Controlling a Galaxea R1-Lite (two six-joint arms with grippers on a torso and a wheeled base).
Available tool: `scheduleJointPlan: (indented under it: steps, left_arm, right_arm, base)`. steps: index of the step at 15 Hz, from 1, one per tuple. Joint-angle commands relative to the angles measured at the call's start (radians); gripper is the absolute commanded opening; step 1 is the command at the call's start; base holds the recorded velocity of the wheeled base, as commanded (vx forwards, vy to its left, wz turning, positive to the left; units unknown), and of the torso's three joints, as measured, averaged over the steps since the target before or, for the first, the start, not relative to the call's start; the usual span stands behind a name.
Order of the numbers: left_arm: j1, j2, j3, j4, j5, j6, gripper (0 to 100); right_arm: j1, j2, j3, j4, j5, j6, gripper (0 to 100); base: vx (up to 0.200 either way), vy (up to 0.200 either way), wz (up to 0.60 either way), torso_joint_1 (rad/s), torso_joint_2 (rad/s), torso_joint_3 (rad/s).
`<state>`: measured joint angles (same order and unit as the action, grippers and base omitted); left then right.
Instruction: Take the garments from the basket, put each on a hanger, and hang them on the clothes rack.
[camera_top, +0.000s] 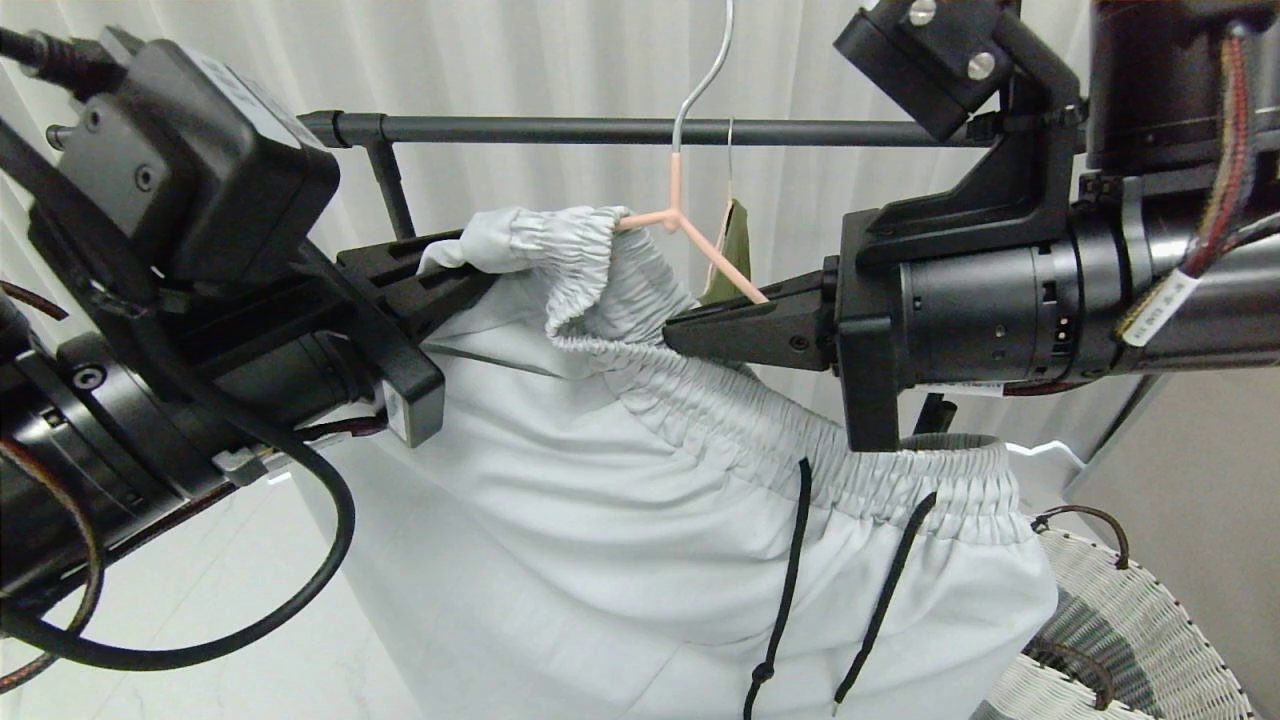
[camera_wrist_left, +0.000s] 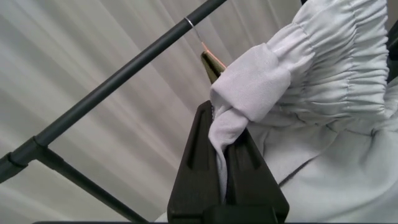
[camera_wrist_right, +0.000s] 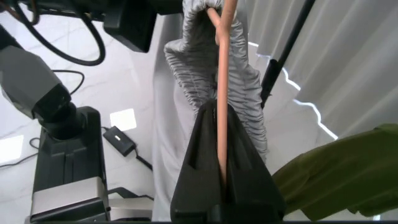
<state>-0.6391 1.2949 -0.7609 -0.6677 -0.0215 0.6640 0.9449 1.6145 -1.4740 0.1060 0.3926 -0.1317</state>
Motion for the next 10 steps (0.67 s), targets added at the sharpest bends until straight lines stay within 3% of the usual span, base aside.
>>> scheduleJointPlan:
  steps: [1,4,5,10]
  left_arm:
    - [-0.002,0.001,0.002,-0.001,-0.002,0.0,0]
    - [0.001,0.003,0.008,-0.001,0.002,0.003,0]
    - [0.001,0.004,0.008,-0.001,0.003,0.003,100]
    - [0.052,-0.002,0.037,0.0,0.015,0.002,100]
  right_arm:
    - [-0.006,0.005,0.003,0.0,-0.001,0.0,0]
    - [-0.031,-0.008,0.001,0.0,-0.003,0.0,0]
    - [-0.031,-0.008,0.0,0.0,-0.003,0.0,0]
    - [-0.04,-0.021,0.006,-0.025,-0.004,0.015,0]
  base:
    - [0.0,0.0,0.0,0.0,0.0,0.0]
    - [0.0,0.0,0.0,0.0,0.0,0.0]
    - [0.0,0.0,0.0,0.0,0.0,0.0]
    - [0.0,0.0,0.0,0.0,0.0,0.0]
